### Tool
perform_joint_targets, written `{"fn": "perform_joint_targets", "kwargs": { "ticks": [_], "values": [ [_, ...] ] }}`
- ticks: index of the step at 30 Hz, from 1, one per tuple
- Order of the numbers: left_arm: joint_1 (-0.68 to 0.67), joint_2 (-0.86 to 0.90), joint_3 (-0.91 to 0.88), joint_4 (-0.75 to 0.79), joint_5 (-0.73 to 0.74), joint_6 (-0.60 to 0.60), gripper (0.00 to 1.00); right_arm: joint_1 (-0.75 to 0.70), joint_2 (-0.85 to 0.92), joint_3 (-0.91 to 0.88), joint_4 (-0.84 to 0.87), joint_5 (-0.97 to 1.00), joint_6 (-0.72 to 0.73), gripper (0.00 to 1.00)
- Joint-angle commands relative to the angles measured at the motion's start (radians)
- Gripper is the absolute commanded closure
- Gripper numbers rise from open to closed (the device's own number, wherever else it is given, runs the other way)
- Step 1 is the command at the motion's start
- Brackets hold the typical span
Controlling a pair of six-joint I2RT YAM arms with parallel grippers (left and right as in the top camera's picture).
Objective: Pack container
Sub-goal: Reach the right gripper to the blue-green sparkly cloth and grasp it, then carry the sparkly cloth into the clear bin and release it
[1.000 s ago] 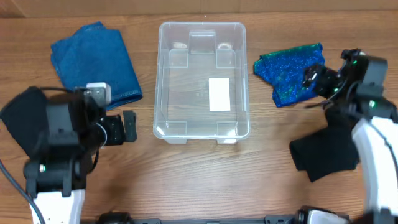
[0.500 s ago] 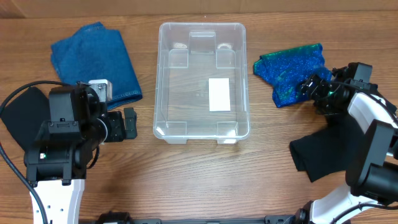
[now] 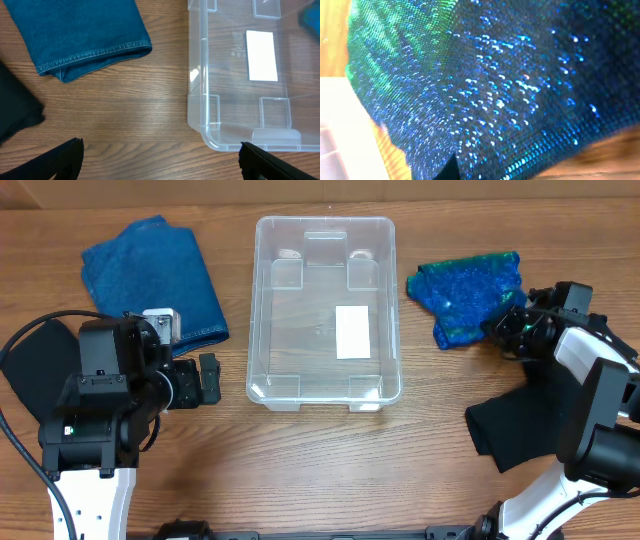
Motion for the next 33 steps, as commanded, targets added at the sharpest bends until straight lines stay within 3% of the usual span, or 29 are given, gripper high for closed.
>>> {"fn": "perform_joint_targets", "kwargs": {
  "ticks": [1,7,12,16,18,23,33],
  "values": [
    [-0.007,0.003,0.026,-0.012,0.012,-0.004,0.0,0.017,-0.148,0.097,-0.031,-0.104,-0.021,0.96],
    [-0.007,0.003,0.026,-0.021,0.012,-0.004,0.0,0.155,-0.475,0.299,-0.256,-0.007,-0.173,0.96],
    [-0.007,0.003,0.026,-0.021,0.012,-0.004,0.0,0.364,-0.634,0.338,-0.304,0.026,-0.372,0.96],
    [-0.007,0.003,0.026,-0.021,0.012,-0.004,0.0,0.549,-0.597,0.337,-0.38,0.028,-0.555,0.96],
    [-0.007,0.003,0.026,-0.021,0.012,-0.004,0.0,0.617,-0.564,0.337,-0.383,0.067,-0.566,0.96],
    [-0.007,0.003,0.026,-0.021,0.012,-0.004,0.0,0.756,-0.473,0.337,-0.362,0.079,-0.797,0.96],
    [-0.007,0.003,0.026,-0.021,0.012,-0.011,0.0,0.788,-0.232,0.337,-0.084,0.117,-0.983,0.96]
  ]
}}
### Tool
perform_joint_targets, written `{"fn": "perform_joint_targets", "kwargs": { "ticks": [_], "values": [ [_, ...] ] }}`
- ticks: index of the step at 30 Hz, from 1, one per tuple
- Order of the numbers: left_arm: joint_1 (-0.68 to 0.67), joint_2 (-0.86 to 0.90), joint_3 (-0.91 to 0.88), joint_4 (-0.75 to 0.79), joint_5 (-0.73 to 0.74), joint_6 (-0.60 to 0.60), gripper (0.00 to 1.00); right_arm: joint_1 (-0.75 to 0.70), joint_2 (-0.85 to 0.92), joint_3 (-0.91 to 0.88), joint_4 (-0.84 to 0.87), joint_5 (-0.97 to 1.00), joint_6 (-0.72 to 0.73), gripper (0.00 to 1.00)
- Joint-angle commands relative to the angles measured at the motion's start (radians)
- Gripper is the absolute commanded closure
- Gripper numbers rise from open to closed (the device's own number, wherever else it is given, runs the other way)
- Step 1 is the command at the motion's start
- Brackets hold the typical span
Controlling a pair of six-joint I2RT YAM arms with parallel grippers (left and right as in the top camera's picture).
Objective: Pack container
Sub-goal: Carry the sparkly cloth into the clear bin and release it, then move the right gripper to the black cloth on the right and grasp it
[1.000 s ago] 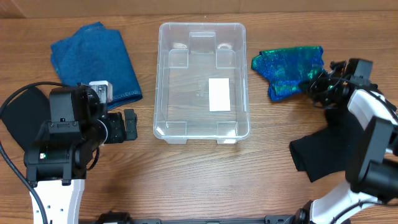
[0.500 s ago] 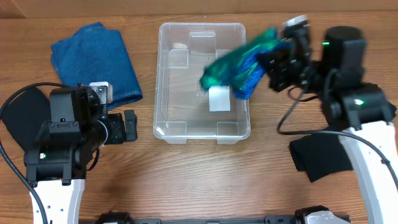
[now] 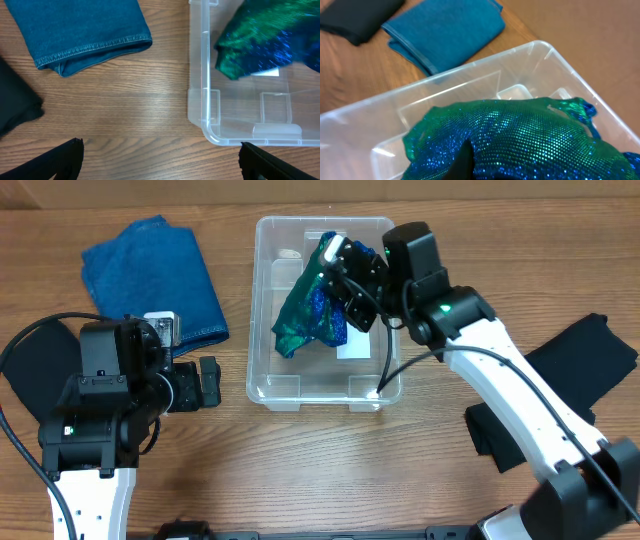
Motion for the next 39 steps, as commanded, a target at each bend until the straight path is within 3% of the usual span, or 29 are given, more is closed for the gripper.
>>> {"fn": "perform_joint_targets", "kwargs": {
  "ticks": [1,5,9,10,11,15,22,23,25,30,32,36,39],
  "values": [
    [-0.007,0.003,0.025,0.003,0.012,-0.011,0.0,-0.002,0.077,0.02,0.109,0.02,-0.063,0.96],
    [-0.007,0.003,0.025,0.004,0.012,-0.011,0.0,-0.002,0.159,0.02,0.243,0.052,-0.063,0.96],
    [-0.007,0.003,0.025,0.004,0.012,-0.011,0.0,-0.016,0.179,0.02,0.257,0.066,-0.043,0.96],
    [-0.007,0.003,0.025,0.004,0.012,-0.011,0.0,-0.031,0.187,0.02,0.25,0.122,0.004,0.59],
    [-0.007,0.003,0.025,0.004,0.012,-0.011,0.0,-0.055,0.196,0.02,0.244,0.216,0.072,0.0],
    [-0.007,0.003,0.025,0.004,0.012,-0.011,0.0,-0.122,0.187,0.028,0.182,0.357,0.318,0.0],
    [-0.007,0.003,0.025,0.003,0.012,-0.01,0.0,-0.082,0.071,0.125,0.036,0.375,0.32,0.0],
    [-0.007,0.003,0.025,0.003,0.012,-0.01,0.0,-0.085,0.023,0.128,0.02,0.394,0.361,0.0],
    [-0.007,0.003,0.025,0.002,0.012,-0.01,0.0,-0.148,-0.083,0.128,-0.05,0.497,0.582,0.0],
    [-0.007,0.003,0.025,0.002,0.012,-0.01,0.0,-0.487,-0.227,0.128,-0.392,0.467,0.963,0.0],
    [-0.007,0.003,0.025,0.002,0.012,-0.011,0.0,-0.776,-0.232,0.107,-0.568,0.305,0.993,0.0],
    [-0.007,0.003,0.025,0.005,0.011,-0.01,0.0,-1.012,-0.232,-0.04,-0.603,0.208,0.993,0.0],
    [-0.007,0.003,0.025,0.005,0.012,-0.01,0.0,-1.187,-0.233,-0.308,-0.513,0.094,0.993,0.0]
  ]
}}
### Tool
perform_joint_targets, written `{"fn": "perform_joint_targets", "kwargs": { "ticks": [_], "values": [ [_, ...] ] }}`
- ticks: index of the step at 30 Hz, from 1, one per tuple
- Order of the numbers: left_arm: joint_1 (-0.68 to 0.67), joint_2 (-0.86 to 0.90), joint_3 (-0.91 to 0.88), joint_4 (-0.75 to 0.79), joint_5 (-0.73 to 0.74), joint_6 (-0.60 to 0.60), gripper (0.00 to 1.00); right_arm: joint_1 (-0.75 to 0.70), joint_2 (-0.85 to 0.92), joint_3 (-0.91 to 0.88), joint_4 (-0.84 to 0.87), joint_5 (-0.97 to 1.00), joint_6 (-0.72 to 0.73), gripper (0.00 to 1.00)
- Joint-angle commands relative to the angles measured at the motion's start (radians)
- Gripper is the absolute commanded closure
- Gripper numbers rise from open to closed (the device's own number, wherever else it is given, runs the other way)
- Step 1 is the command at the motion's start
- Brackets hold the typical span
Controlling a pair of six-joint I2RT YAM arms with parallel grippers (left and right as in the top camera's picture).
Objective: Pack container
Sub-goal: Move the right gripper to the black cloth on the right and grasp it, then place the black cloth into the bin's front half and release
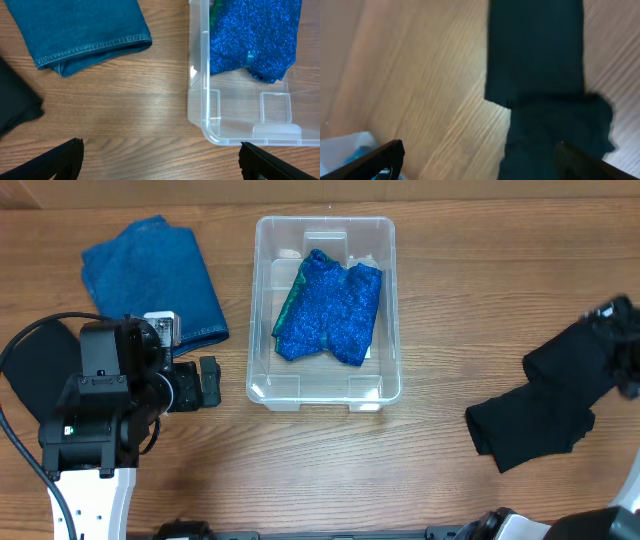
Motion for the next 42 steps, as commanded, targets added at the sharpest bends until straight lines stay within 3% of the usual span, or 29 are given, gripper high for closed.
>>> {"fn": "perform_joint_targets", "kwargs": {
  "ticks": [1,7,20,21,22,24,25,26,27,30,35,37,42],
  "values": [
    [-0.007,0.003,0.024,0.005,0.011,-0.01,0.0,-0.145,0.002,-0.263,0.093,-0.16,0.02,0.0],
    [-0.007,0.003,0.024,0.005,0.011,-0.01,0.0,-0.192,0.003,-0.553,0.298,-0.163,0.026,0.0],
    [-0.007,0.003,0.024,0.005,0.011,-0.01,0.0,-0.19,0.003,-0.749,0.455,-0.096,0.043,0.02],
    [-0.007,0.003,0.024,0.005,0.011,-0.01,0.0,-0.19,0.003,-0.749,0.463,-0.096,0.043,0.08],
    [-0.007,0.003,0.024,0.005,0.011,-0.01,0.0,-0.19,0.003,-0.749,0.468,-0.097,0.043,0.21],
    [-0.007,0.003,0.024,0.004,0.011,-0.01,0.0,-0.19,0.003,-0.749,0.479,-0.107,0.043,0.62],
    [-0.007,0.003,0.024,0.004,0.011,-0.01,0.0,-0.19,0.003,-0.749,0.486,-0.114,0.043,0.75],
    [-0.007,0.003,0.024,0.004,0.011,-0.01,0.0,-0.19,0.003,-0.749,0.489,-0.115,0.043,0.81],
    [-0.007,0.003,0.024,0.004,0.011,-0.01,0.0,-0.19,0.003,-0.749,0.494,-0.115,0.043,0.96],
    [-0.007,0.003,0.024,0.004,0.011,-0.01,0.0,-0.19,0.003,-0.748,0.51,-0.188,0.037,0.96],
    [-0.007,0.003,0.024,0.004,0.011,-0.01,0.0,-0.171,-0.035,-0.682,0.511,-0.55,-0.086,0.96],
    [-0.007,0.003,0.024,0.004,0.011,-0.01,0.0,-0.126,-0.086,-0.63,0.48,-0.601,-0.11,0.96],
    [-0.007,0.003,0.024,0.004,0.011,-0.01,0.0,0.206,-0.275,-0.368,0.402,-0.615,-0.267,0.96]
  ]
}}
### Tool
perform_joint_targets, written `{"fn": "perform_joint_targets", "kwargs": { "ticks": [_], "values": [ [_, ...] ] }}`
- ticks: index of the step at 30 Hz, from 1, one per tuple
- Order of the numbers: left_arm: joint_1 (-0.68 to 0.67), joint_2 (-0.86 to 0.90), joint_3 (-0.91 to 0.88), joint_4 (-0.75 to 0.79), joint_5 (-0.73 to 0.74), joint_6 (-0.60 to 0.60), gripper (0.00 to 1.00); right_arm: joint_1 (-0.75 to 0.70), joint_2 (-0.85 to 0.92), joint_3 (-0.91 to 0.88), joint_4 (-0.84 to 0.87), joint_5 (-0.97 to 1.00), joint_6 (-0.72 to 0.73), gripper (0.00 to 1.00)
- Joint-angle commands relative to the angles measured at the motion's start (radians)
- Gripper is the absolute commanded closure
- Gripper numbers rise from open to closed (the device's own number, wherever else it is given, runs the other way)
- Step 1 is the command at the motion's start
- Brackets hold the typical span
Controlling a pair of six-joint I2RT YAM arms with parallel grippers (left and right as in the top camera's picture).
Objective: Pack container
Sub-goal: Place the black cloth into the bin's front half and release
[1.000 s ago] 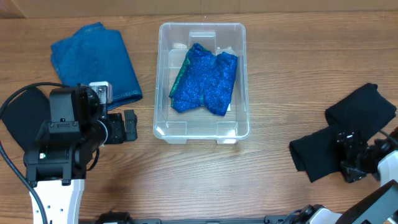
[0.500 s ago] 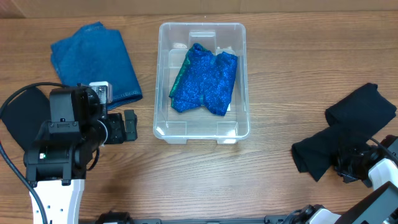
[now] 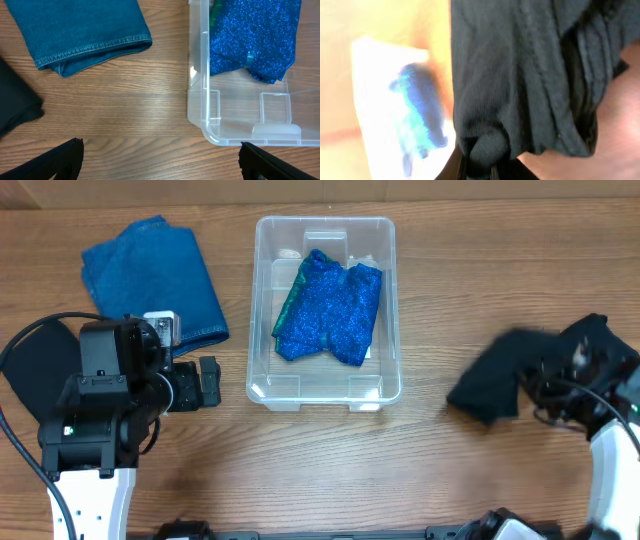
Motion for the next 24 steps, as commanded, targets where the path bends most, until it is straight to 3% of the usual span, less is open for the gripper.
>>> {"fn": "perform_joint_targets", "kwargs": {
  "ticks": [1,5,8,12,19,24],
  "values": [
    [-0.007,0.003,0.022,0.004,0.011,-0.01,0.0,0.238,-0.113,0.2,0.0,-0.047,-0.149,0.96],
    [-0.007,0.003,0.022,0.004,0.011,-0.01,0.0,0.581,-0.119,0.357,0.012,0.136,-0.339,0.96],
    [-0.007,0.003,0.022,0.004,0.011,-0.01,0.0,0.886,-0.105,0.375,0.058,0.304,-0.62,0.96],
    [-0.007,0.003,0.022,0.003,0.011,-0.011,0.0,1.142,0.021,0.375,0.063,0.387,-0.967,0.96],
    [-0.007,0.003,0.022,-0.011,0.011,-0.01,0.0,1.191,0.355,0.375,0.082,0.409,-0.987,0.96],
    [-0.007,0.003,0.022,-0.011,0.011,-0.01,0.0,1.192,0.412,0.375,0.067,0.409,-0.992,0.96]
  ]
}}
